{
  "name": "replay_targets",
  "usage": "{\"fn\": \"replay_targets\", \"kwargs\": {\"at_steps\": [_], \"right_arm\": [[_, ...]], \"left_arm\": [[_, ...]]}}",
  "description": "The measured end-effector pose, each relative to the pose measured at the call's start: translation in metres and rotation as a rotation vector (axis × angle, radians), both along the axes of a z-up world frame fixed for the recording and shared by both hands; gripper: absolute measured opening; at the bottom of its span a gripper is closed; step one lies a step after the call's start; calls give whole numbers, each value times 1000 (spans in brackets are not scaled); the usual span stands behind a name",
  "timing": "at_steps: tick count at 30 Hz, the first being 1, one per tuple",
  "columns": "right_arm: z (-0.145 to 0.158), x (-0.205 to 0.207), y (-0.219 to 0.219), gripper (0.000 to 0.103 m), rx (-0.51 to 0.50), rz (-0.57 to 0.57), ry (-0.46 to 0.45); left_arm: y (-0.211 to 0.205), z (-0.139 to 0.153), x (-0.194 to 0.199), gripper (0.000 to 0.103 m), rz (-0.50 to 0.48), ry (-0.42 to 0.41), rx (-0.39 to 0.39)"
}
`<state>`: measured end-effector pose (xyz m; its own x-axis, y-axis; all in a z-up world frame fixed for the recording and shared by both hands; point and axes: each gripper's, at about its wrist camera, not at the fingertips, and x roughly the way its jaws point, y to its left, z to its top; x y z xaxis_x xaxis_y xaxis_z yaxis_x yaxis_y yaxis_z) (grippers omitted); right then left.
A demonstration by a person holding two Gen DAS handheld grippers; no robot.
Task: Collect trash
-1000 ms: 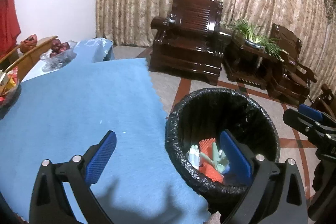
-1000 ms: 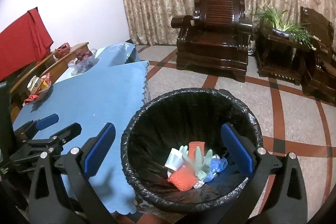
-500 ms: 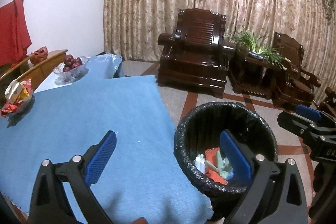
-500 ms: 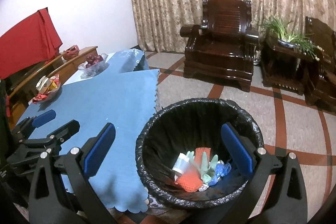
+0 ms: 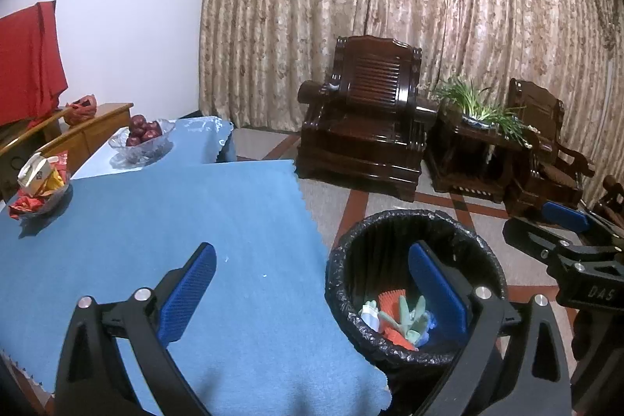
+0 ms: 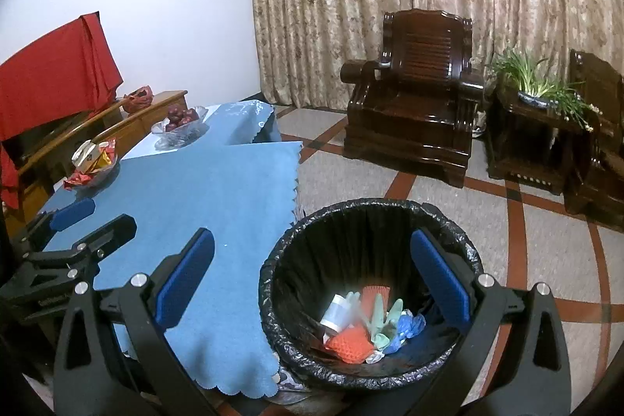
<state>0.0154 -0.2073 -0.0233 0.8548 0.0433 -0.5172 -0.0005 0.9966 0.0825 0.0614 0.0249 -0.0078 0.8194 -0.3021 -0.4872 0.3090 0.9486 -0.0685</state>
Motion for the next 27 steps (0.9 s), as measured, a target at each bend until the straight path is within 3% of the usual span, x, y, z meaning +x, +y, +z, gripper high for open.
{"fn": "replay_targets", "kwargs": {"at_steps": [27], "right_arm": [[0,0,3,98,-3,0,-1]], "left_arm": [[5,2,-4,97,10,-8,3]]}}
